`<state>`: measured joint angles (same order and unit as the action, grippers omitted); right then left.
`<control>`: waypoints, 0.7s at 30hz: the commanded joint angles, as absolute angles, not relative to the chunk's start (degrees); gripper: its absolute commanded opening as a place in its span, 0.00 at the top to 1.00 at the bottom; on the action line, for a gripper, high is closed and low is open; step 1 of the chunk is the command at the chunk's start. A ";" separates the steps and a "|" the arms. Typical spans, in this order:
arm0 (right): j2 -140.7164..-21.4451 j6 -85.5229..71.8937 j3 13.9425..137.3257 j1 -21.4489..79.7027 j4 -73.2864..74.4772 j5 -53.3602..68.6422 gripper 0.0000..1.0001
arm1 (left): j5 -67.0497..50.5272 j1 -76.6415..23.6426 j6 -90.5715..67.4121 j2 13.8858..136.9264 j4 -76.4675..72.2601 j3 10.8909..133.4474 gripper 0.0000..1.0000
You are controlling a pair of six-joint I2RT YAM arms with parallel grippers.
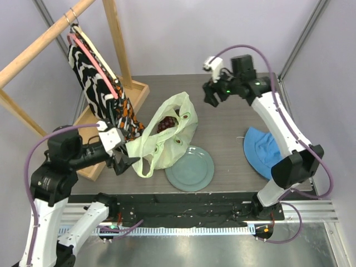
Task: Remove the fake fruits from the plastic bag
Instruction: Adjust the plastic bag at the center of the board.
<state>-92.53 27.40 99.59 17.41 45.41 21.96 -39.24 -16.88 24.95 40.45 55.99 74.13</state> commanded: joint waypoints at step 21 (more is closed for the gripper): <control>-126.83 32.97 119.25 30.25 24.87 -16.52 0.99 | -23.82 -22.84 -3.43 61.86 46.41 72.92 1.00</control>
<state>-127.72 31.97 114.04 35.05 29.10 -9.23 -27.70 -21.47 -3.20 56.42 53.36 63.81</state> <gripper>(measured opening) 0.103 0.014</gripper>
